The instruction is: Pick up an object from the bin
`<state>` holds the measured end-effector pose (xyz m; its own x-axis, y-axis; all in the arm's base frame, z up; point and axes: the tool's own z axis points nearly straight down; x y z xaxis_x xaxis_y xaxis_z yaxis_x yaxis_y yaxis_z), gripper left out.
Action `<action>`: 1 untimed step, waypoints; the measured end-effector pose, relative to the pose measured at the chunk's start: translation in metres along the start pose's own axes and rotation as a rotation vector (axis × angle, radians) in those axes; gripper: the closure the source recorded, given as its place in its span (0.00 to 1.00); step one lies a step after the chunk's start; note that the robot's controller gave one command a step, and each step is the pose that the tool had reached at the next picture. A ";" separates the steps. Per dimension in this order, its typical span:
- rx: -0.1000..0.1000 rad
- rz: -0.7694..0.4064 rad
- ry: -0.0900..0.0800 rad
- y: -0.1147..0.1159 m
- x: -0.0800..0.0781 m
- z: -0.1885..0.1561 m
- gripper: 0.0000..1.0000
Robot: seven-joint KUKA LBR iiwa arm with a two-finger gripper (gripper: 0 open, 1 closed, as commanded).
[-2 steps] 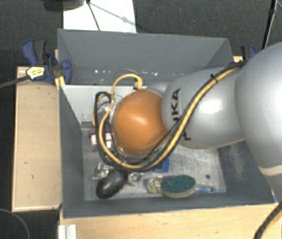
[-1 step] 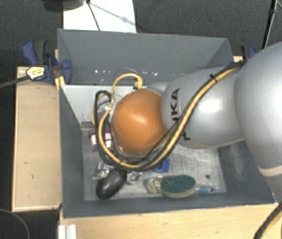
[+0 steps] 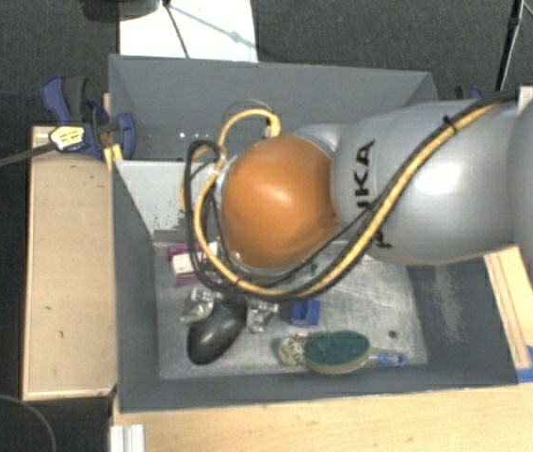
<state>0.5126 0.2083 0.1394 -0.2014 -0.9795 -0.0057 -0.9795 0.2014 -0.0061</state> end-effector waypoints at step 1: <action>-0.001 0.006 0.001 -0.001 -0.001 -0.049 1.00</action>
Offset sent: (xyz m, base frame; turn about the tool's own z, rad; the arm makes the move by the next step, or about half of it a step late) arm 0.0001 0.0000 0.0463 0.0000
